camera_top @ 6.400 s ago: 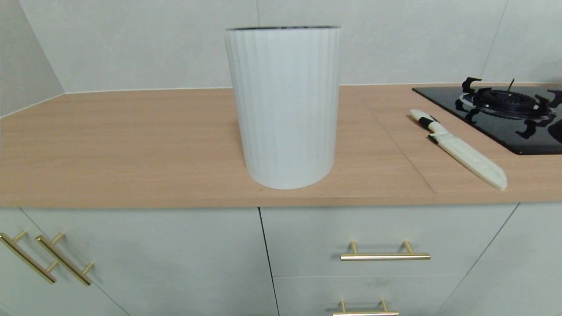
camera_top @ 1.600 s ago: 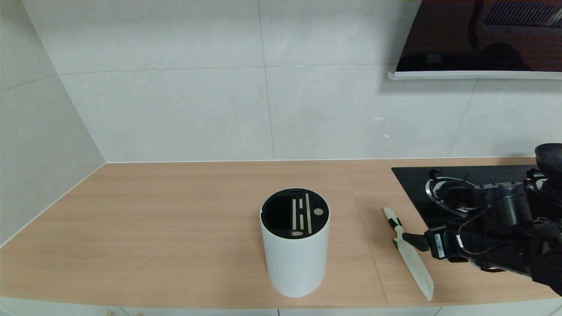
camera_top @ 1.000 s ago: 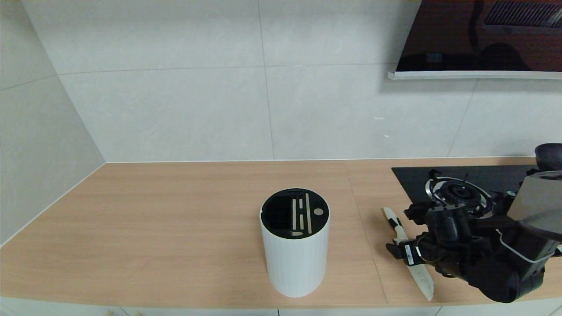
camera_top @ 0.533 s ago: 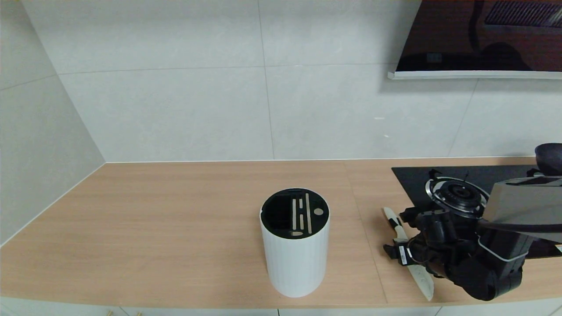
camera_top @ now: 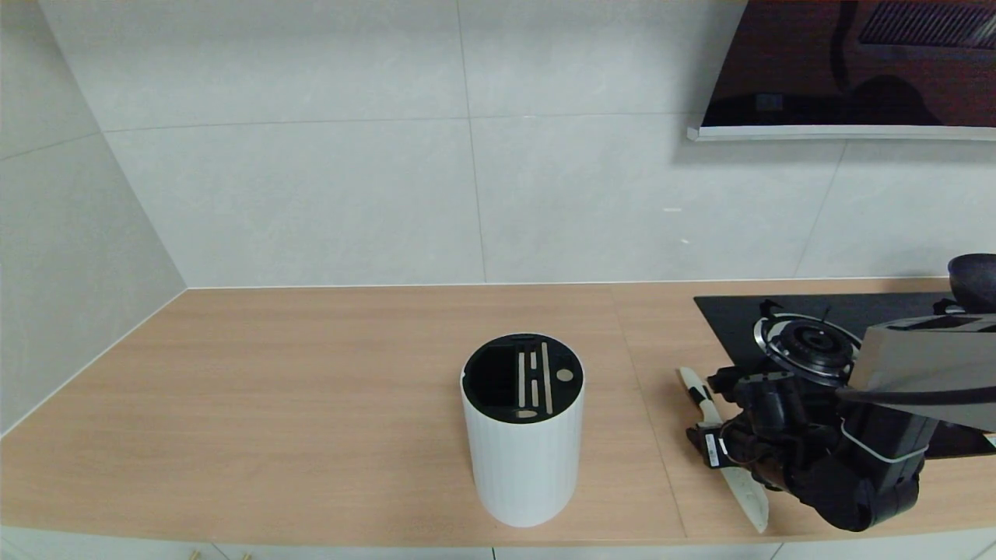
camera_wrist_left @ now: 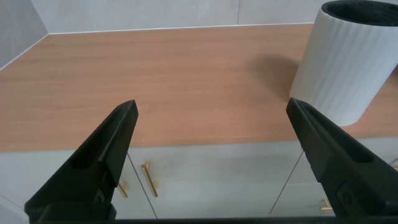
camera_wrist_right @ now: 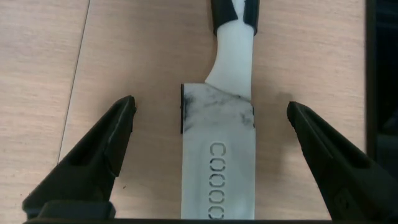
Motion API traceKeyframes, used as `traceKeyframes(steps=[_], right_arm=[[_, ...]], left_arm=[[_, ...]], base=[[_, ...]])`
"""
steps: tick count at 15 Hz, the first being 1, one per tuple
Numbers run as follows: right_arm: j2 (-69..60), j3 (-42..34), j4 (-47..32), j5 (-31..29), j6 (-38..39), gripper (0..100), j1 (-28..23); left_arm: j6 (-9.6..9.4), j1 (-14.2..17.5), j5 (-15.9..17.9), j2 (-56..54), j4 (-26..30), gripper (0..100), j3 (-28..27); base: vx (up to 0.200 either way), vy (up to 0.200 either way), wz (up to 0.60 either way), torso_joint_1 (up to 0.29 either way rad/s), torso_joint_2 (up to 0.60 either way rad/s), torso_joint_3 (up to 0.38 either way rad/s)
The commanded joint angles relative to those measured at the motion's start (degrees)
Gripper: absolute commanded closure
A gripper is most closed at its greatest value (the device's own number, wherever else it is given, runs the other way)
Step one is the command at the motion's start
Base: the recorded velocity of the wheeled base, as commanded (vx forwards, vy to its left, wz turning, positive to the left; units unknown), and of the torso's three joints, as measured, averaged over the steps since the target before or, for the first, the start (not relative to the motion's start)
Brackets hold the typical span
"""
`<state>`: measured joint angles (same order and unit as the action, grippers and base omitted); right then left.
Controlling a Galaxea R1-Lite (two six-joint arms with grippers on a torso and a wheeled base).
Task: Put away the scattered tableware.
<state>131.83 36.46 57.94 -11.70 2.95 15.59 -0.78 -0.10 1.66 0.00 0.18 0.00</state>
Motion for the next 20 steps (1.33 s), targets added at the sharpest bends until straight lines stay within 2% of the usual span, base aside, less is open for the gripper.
traceKeyframes(steps=[1,9,14,18,19,20], right_arm=[[0.09,-0.08,0.07,0.01,0.13,100,-0.04],[-2.19,-0.34,0.94,-0.16,0.30,100,-0.04],[-18.80,-3.33,-1.78,-0.07,0.83,100,0.58],[-32.16,-4.29,-8.55,-0.07,1.00,100,4.18],[-34.89,-4.29,-9.78,-0.07,0.92,100,5.33],[-35.85,-4.29,-10.31,-0.07,0.92,100,5.94]], left_arm=[[-0.01,0.01,0.01,0.09,-0.01,0,0.00],[-0.01,0.01,0.01,0.00,-0.01,0,0.00],[-0.19,0.01,0.01,0.00,-0.01,0,0.00],[-0.19,0.01,0.10,0.00,-0.18,0,0.00],[0.08,0.01,0.89,0.00,-0.27,0,-1.05],[0.25,0.01,3.44,0.09,0.43,0,-5.36]], base=[[0.000,0.000,0.00,0.000,0.00,0.000],[0.000,0.000,0.00,0.000,0.00,0.000],[0.000,0.000,0.00,0.000,0.00,0.000],[0.000,0.000,0.00,0.000,0.00,0.000],[0.000,0.000,0.00,0.000,0.00,0.000],[0.000,0.000,0.00,0.000,0.00,0.000]])
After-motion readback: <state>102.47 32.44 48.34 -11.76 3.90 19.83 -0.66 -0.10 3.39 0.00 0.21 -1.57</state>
